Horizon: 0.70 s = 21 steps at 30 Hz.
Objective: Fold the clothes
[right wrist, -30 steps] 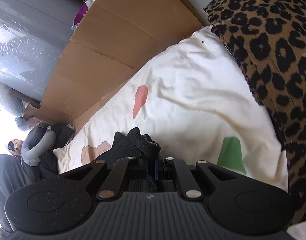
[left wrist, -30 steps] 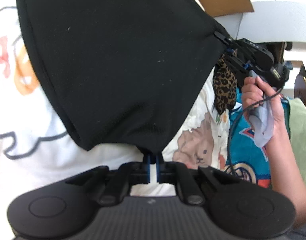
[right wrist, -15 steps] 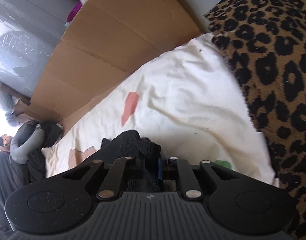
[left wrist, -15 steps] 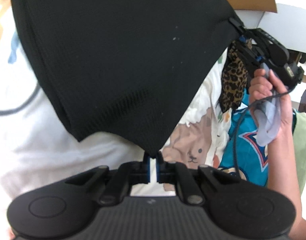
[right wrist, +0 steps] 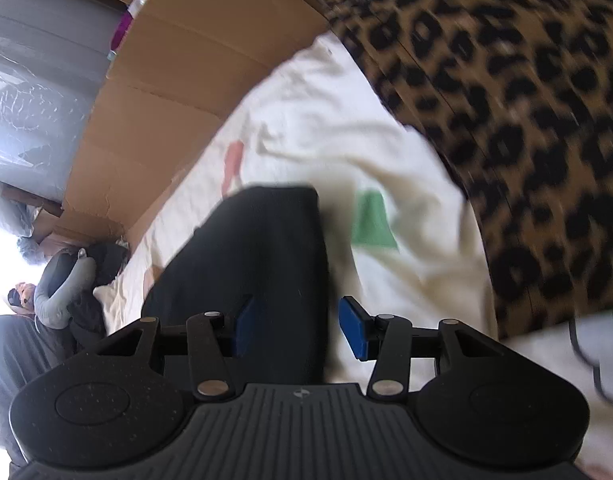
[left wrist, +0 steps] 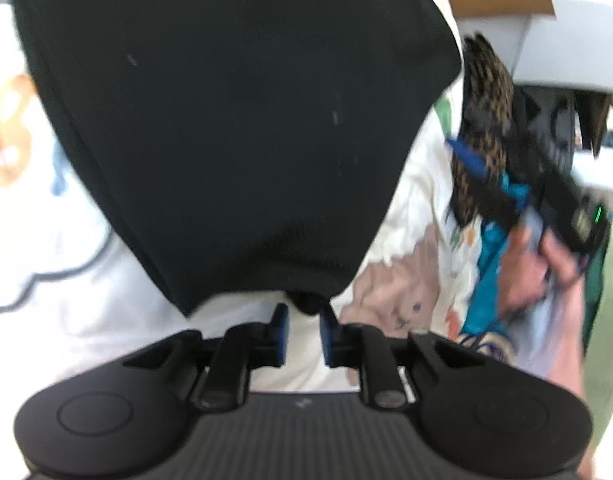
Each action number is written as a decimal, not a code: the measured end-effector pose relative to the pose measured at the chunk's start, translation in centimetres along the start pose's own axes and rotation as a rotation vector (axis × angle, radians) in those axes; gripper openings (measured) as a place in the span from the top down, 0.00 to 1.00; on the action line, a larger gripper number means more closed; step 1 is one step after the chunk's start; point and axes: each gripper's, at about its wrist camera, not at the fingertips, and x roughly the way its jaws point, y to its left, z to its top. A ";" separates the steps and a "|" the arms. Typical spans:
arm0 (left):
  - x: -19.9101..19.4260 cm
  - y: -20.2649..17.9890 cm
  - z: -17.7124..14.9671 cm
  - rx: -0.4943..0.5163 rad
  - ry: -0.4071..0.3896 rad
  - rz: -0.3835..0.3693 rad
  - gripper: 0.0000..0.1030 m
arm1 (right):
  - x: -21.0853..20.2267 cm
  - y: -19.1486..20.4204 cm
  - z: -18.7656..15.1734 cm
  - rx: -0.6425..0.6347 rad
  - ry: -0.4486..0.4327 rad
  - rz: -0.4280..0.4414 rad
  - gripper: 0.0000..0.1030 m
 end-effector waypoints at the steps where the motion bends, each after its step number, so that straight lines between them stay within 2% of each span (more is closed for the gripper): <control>1: -0.7 0.3 0.4 -0.015 0.001 -0.013 0.84 | 0.0 -0.1 -0.3 0.008 0.004 0.004 0.49; 4: -2.0 0.1 1.5 -0.036 0.012 -0.009 0.80 | 0.2 -0.4 -1.3 0.027 0.018 0.013 0.49; 9: -4.5 -1.5 3.8 0.040 -0.005 0.035 0.71 | 1.3 -0.5 -2.3 0.027 0.048 0.007 0.49; 11: -5.8 -2.2 5.0 0.087 -0.053 0.068 0.65 | 1.8 -0.6 -2.7 0.029 0.058 0.007 0.49; 13: -7.4 -3.1 6.4 0.150 -0.134 0.119 0.58 | 2.3 -0.7 -3.0 0.026 0.073 0.009 0.49; 15: -8.6 -3.6 8.1 0.189 -0.195 0.163 0.47 | 2.7 -0.8 -3.4 0.033 0.084 0.011 0.49; 19: -10.6 -4.4 11.3 0.271 -0.295 0.243 0.41 | 3.4 -1.2 -3.8 0.060 0.088 0.034 0.49; 21: -11.1 -5.2 12.8 0.355 -0.323 0.341 0.36 | 3.6 -1.4 -3.9 0.074 0.085 0.050 0.49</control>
